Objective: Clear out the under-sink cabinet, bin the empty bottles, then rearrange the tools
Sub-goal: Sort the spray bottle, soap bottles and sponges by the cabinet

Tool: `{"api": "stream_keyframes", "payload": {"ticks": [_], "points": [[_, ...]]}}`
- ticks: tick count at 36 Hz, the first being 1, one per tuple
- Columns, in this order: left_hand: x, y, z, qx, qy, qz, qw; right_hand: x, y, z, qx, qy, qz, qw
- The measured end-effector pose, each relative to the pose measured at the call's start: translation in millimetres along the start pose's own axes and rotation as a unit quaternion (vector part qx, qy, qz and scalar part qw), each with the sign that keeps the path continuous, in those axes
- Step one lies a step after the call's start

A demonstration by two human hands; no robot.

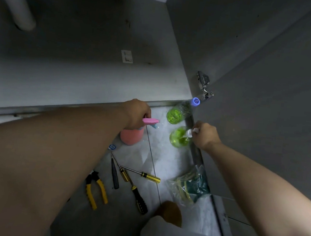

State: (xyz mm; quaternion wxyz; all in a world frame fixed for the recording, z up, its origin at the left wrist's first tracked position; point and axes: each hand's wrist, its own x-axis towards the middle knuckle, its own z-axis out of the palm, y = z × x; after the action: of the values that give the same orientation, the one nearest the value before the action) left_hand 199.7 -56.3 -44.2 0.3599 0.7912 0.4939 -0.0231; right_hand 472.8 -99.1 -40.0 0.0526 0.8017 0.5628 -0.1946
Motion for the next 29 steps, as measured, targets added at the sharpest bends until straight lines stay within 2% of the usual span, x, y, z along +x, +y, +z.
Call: {"api": "stream_keyframes", "payload": {"ticks": [14,18,20,21,25,27,29], "points": [[2,11,3,-0.022,-0.013,0.033,0.999,13,-6,-6,-0.094,0.053,0.017,0.994],[4,20,1,-0.03,-0.021,0.044,0.998,-4,-11,-7,-0.159,0.121,-0.003,0.98],[6,26,0,-0.039,-0.024,0.048,0.998,-13,-14,-9,-0.13,0.13,-0.042,0.982],[6,30,0,-0.043,-0.024,0.051,0.997,-17,-16,-10,-0.088,0.109,-0.068,0.988],[7,49,1,-0.074,-0.02,0.061,0.995,-36,-27,-9,0.104,-0.044,-0.15,0.982],[7,56,1,-0.081,-0.025,0.068,0.994,-46,-30,-7,0.128,-0.074,-0.168,0.975],[7,63,1,-0.077,-0.029,0.082,0.993,-55,-29,-6,0.117,-0.049,-0.19,0.974]]}}
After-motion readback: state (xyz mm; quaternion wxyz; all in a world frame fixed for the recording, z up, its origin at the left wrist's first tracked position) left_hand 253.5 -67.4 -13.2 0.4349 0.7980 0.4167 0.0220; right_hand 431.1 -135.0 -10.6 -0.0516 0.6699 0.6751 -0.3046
